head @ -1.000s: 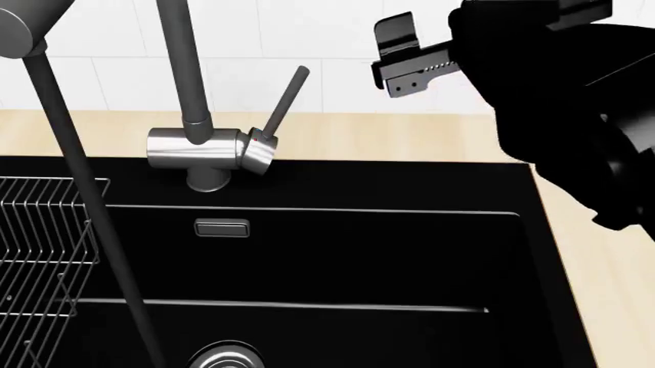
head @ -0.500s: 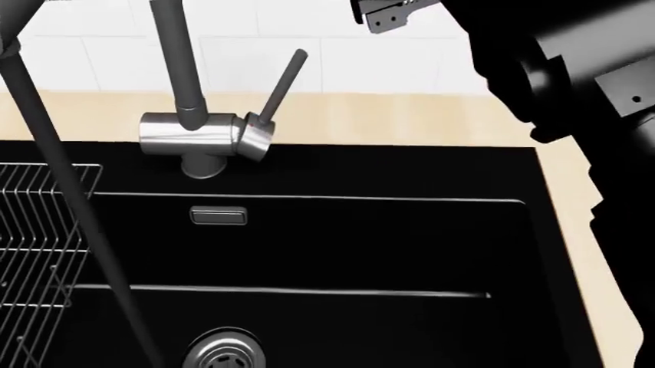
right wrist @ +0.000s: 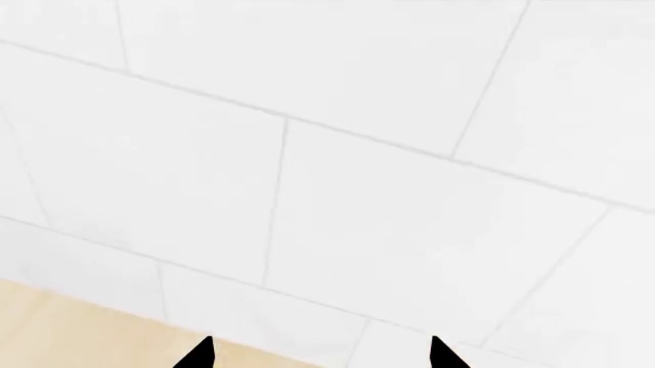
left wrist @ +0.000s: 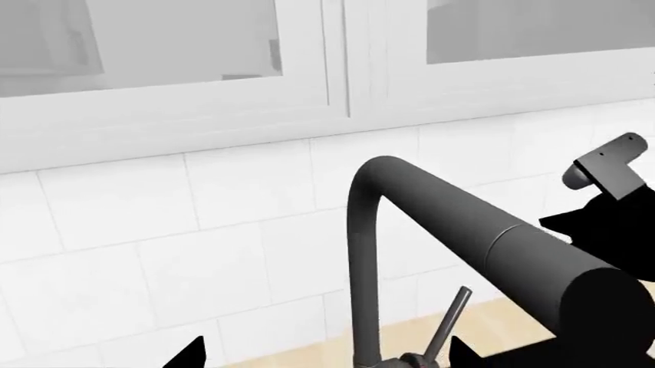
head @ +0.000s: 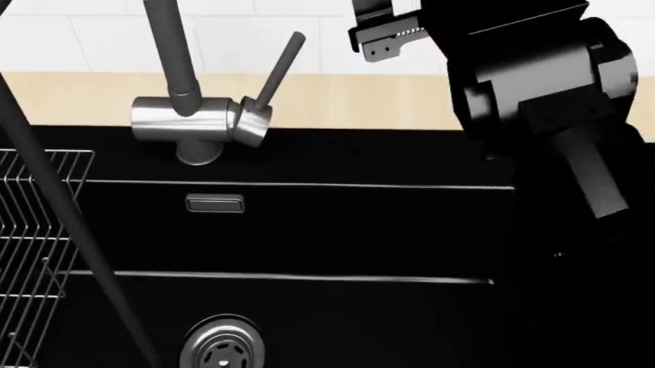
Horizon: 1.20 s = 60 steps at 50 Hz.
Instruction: Pick the cucumbers and broccolis from the sink and place them in one bowl. Place the apricot in the other bowl. Then turn off the sink faucet.
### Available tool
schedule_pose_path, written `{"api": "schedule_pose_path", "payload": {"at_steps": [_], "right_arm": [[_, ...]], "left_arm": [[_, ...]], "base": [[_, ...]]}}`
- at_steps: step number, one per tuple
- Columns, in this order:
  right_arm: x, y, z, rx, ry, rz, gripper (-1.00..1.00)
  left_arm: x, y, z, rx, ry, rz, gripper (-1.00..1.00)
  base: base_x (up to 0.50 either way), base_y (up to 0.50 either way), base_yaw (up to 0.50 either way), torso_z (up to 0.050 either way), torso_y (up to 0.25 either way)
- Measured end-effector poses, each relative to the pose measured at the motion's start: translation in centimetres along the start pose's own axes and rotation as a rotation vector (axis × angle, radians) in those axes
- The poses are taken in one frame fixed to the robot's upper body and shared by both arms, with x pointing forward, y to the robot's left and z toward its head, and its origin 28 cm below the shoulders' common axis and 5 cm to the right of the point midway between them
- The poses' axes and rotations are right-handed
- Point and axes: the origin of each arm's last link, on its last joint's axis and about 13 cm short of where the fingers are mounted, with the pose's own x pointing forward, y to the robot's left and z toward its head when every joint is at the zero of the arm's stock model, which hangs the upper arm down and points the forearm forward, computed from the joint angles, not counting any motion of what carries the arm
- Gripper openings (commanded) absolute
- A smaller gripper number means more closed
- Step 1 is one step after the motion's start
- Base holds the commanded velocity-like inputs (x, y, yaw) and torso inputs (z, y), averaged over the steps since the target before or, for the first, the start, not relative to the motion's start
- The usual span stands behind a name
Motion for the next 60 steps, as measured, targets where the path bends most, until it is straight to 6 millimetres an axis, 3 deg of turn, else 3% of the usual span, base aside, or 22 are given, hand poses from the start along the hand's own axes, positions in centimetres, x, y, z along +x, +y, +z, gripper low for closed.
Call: {"api": "schedule_pose_path", "payload": {"at_steps": [27,60], "right_arm": [[1.3,1.9,-3.5,0.046,0.04,0.028,1.0],[1.6,4.1,-2.7,0.085,-0.019,0.113,1.0]], "left_arm": [[0.2,0.0,-0.4,0.002,0.012,-0.004,1.0],[-0.1,0.1,-0.4,0.003,0.013,0.004,1.0]], "base": [[0.0,0.0,0.0,0.0,0.0],[0.0,0.0,0.0,0.001,-0.028]]}}
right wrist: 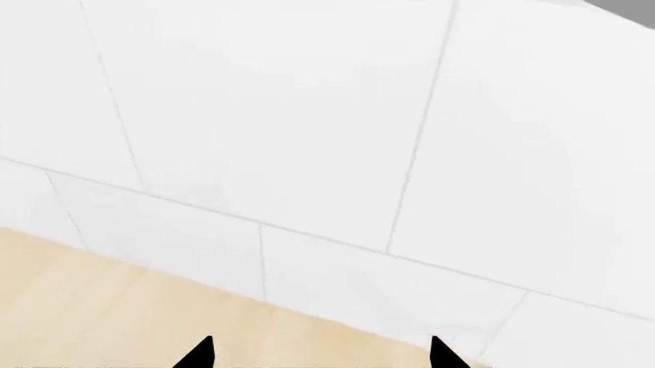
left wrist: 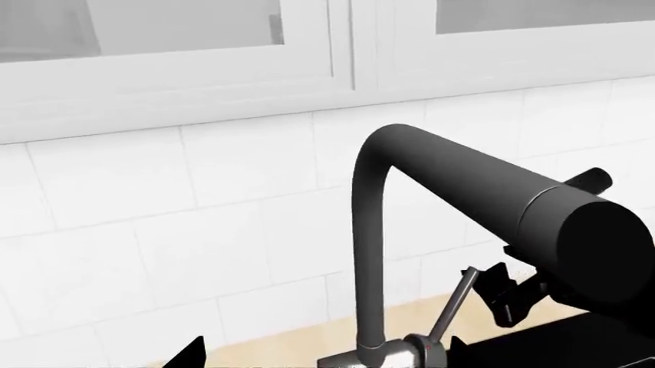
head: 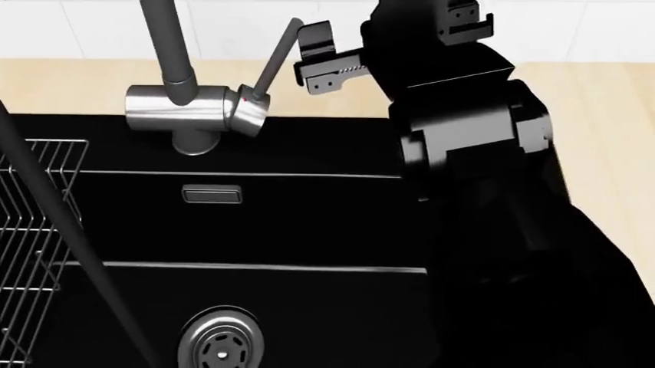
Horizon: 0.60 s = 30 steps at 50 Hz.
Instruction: Pick the cucumbers and broccolis from the sink and place them in one bowl. Place the apricot in the other bowl. Then turn off the sink faucet.
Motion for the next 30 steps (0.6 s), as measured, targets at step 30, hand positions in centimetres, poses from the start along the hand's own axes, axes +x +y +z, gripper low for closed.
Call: {"api": "schedule_pose_path", "payload": {"at_steps": [30], "right_arm": [[0.33,0.82,-1.02,0.059,-0.006,0.018,1.0]], "left_arm": [[-0.14,0.06,-0.03,0.005,0.008,0.005,1.0]], "base": [[0.0,0.0,0.0,0.0,0.0]]}}
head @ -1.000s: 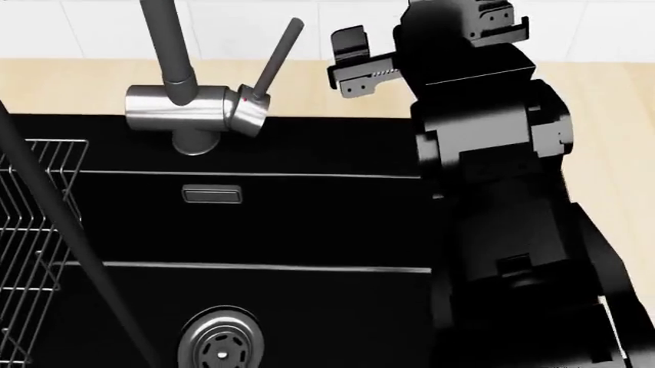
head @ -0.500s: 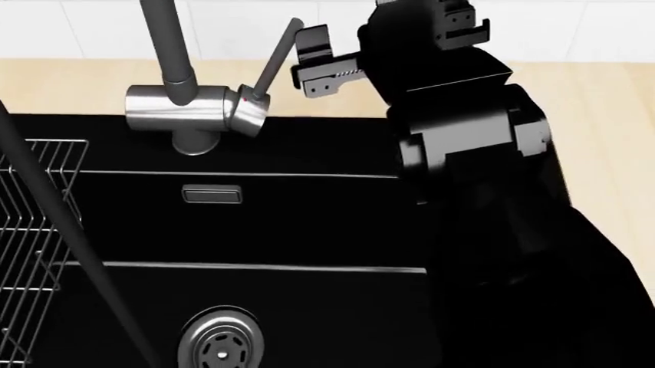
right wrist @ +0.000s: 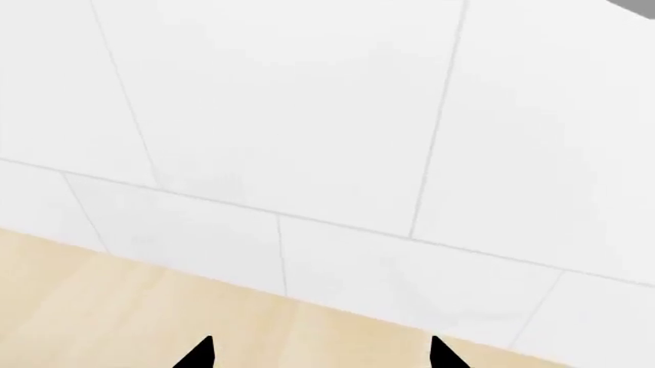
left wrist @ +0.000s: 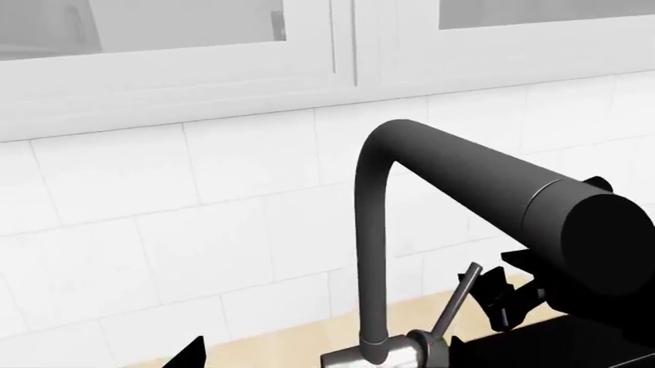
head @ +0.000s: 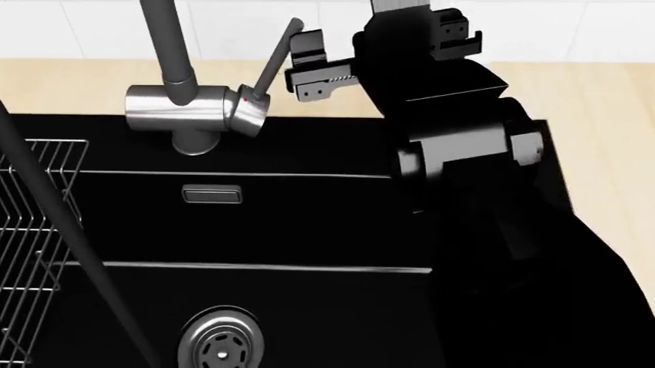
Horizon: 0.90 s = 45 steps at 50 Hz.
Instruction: Pick the cucumbers and broccolis from the sink and place them in one bowl. Place the apricot in the other bowl. Then turn off the sink faucet.
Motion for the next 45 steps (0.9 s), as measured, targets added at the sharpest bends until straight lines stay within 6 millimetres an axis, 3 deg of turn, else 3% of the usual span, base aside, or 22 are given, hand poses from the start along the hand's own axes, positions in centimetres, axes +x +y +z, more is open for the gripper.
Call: {"api": "schedule_pose_path", "payload": {"at_steps": [34,45], "right_arm": [[-0.1,-1.1,0.3,0.052,-0.047,-0.06,1.0],[-0.3,-1.5,1.0,0.056,-0.062,-0.089,1.0]], "left_arm": [[0.3,-0.1,-0.2,0.011,0.012,-0.002,1.0],[0.4,-0.2,-0.1,0.024,0.015,-0.002,1.0]], "base": [[0.0,0.0,0.0,0.0,0.0],[0.0,0.0,0.0,0.019,-0.189]]}}
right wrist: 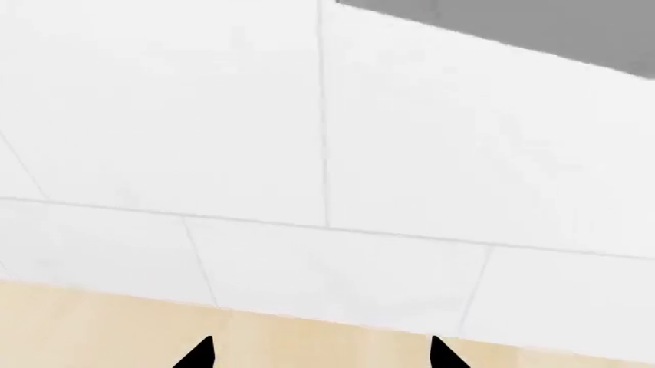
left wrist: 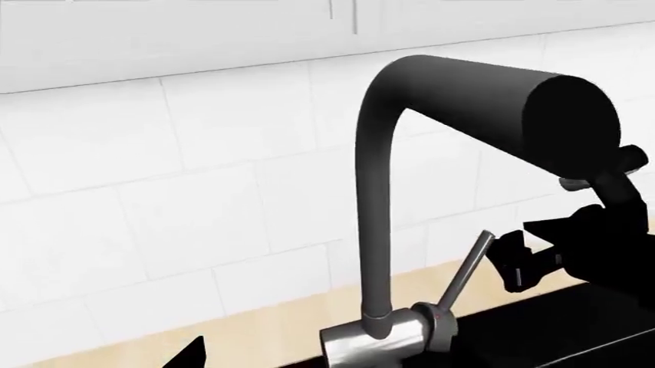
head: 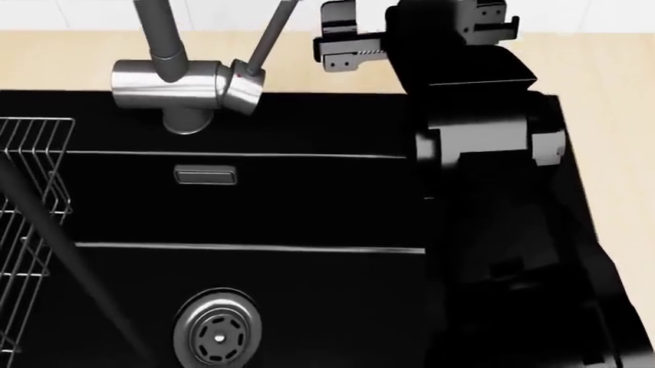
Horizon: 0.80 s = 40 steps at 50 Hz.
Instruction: Pick the cucumbers and broccolis from the sink and place them in one bowl. Place the apricot in the other bowl. Then turn off the sink faucet.
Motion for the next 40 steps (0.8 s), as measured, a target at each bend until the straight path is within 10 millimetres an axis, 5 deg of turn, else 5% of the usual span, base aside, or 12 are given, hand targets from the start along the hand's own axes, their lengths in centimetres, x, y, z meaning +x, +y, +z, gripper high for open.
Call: {"api": "schedule_pose_path", "payload": {"at_steps": [19,40], "right_arm": [[-0.1,0.9,2.1,0.001,-0.054,0.033,1.0],[0.0,2.9,2.0,0.079,-0.071,0.153,1.0]], "left_arm": [[-0.1,-0.2,0.3,0.003,-0.004,-0.004,1.0],[-0.4,-0.1,0.3,0.01,-0.001,0.01,1.0]], "base": [[0.0,0.0,0.0,0.0,-0.002],[0.0,0.0,0.0,0.0,0.0]]}}
